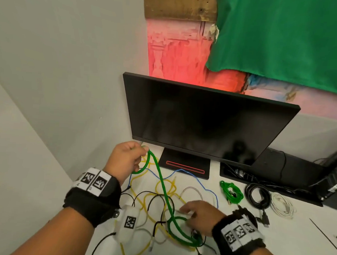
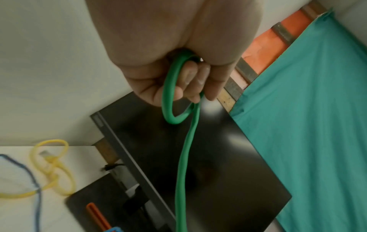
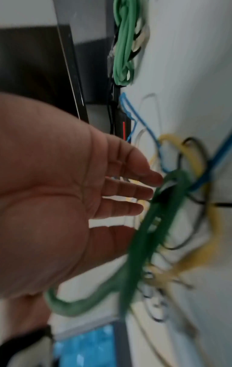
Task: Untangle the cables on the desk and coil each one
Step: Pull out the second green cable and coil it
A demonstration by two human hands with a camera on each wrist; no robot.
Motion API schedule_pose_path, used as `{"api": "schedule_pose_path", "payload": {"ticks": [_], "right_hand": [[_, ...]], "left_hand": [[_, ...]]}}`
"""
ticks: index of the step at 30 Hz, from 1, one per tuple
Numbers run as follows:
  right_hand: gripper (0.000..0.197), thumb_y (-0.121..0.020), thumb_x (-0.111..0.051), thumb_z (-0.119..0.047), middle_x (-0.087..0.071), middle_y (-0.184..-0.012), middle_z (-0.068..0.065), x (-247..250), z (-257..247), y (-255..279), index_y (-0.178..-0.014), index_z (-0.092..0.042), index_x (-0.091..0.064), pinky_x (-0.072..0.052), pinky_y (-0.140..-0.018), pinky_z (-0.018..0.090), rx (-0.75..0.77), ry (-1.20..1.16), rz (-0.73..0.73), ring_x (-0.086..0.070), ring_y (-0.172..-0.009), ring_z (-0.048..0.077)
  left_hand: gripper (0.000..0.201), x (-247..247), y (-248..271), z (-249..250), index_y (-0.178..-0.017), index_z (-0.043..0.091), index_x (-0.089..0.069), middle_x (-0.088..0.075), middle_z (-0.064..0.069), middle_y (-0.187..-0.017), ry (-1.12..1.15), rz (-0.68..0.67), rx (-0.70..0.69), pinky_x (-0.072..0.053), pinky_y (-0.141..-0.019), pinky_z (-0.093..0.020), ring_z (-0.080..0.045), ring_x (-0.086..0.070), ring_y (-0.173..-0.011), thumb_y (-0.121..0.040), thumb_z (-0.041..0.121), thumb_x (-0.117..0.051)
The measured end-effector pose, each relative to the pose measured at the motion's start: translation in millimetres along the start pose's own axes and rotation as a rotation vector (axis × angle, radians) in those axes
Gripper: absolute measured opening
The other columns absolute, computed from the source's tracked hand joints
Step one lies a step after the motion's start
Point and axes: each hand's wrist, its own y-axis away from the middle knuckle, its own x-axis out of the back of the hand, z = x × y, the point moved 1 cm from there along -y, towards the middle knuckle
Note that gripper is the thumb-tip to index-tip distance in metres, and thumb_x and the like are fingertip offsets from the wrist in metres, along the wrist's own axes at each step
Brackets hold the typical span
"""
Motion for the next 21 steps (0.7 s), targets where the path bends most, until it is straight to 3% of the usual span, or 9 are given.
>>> {"api": "schedule_pose_path", "payload": {"ticks": [2,4,7,10,13,16,19,21], "right_hand": [[0.047,-0.089,-0.06,-0.026,-0.052,-0.14,-0.006,-25.0,0.2,-1.9,-0.136,-0.032,-0.055,-0.042,-0.105,0.029,-0.02,0.158,-0.125,-0.051,-0.125,0.015],[0.044,-0.09,-0.057,-0.022,-0.052,-0.14,-0.002,-37.8,5.4,-2.6,-0.134,-0.029,-0.057,-0.041,-0.109,0.029,-0.022,0.129,-0.074,-0.05,-0.129,0.017],[0.039,-0.087,-0.054,-0.008,-0.057,-0.126,-0.009,-37.4,22.4,2.3,-0.118,-0.029,-0.066,-0.043,-0.101,0.02,0.029,0.003,0.106,-0.054,-0.12,0.013],[0.045,-0.084,-0.056,-0.007,-0.051,-0.129,-0.01,-44.4,43.4,6.3,-0.12,-0.033,-0.065,-0.042,-0.104,0.022,0.085,0.137,0.07,-0.051,-0.121,0.012],[0.037,-0.085,-0.061,-0.018,-0.051,-0.128,-0.007,-51.6,50.0,7.9,-0.118,-0.035,-0.067,-0.046,-0.098,0.028,0.117,0.271,0.021,-0.053,-0.118,0.017],[0.03,-0.09,-0.061,-0.022,-0.052,-0.124,-0.005,-48.9,43.3,8.5,-0.118,-0.032,-0.068,-0.044,-0.096,0.026,0.169,0.209,0.055,-0.053,-0.113,0.016],[0.022,-0.094,-0.06,-0.02,-0.053,-0.111,-0.011,-40.6,30.9,12.0,-0.111,-0.031,-0.069,-0.044,-0.095,0.021,0.253,-0.014,0.155,-0.055,-0.103,0.007],[0.02,-0.096,-0.059,-0.017,-0.052,-0.104,-0.016,-32.2,18.4,13.6,-0.107,-0.028,-0.072,-0.042,-0.09,0.013,0.294,-0.163,0.245,-0.056,-0.098,0.001]], "left_hand": [[0.041,3.2,1.9,-16.7,-0.05,0.021,-0.052,-0.035,0.007,-0.045,-0.05,0.038,0.023,-0.029,-0.045,-0.023,-0.011,-0.028,-0.041,-0.089,0.016,-0.066],[0.041,11.6,4.5,-29.8,-0.05,0.021,-0.054,-0.038,0.007,-0.045,-0.113,0.127,0.03,-0.031,-0.046,-0.025,-0.012,-0.032,-0.041,-0.088,0.02,-0.068],[0.035,29.5,9.1,-48.5,-0.059,0.015,-0.056,-0.048,-0.001,-0.051,-0.294,0.254,0.011,-0.039,-0.053,-0.034,-0.019,-0.042,-0.048,-0.088,0.028,-0.068],[0.035,39.9,17.8,-65.3,-0.067,0.007,-0.055,-0.053,-0.006,-0.055,-0.493,0.262,0.014,-0.04,-0.055,-0.033,-0.022,-0.048,-0.052,-0.09,0.03,-0.067],[0.034,31.3,28.9,-74.7,-0.073,0.009,-0.054,-0.056,-0.002,-0.06,-0.692,0.134,0.103,-0.037,-0.054,-0.029,-0.018,-0.053,-0.058,-0.089,0.036,-0.067],[0.045,9.8,45.2,-77.6,-0.084,0.015,-0.048,-0.056,0.002,-0.07,-0.925,-0.036,0.128,-0.038,-0.058,-0.03,-0.018,-0.056,-0.068,-0.084,0.058,-0.061],[0.066,-17.6,64.1,-77.9,-0.092,0.027,-0.043,-0.054,0.013,-0.078,-1.121,-0.296,0.039,-0.039,-0.058,-0.028,-0.008,-0.053,-0.069,-0.065,0.088,-0.048],[0.08,-36.2,75.4,-80.3,-0.092,0.03,-0.039,-0.052,0.015,-0.079,-1.233,-0.485,0.012,-0.039,-0.057,-0.028,-0.006,-0.052,-0.069,-0.048,0.098,-0.044]]}}
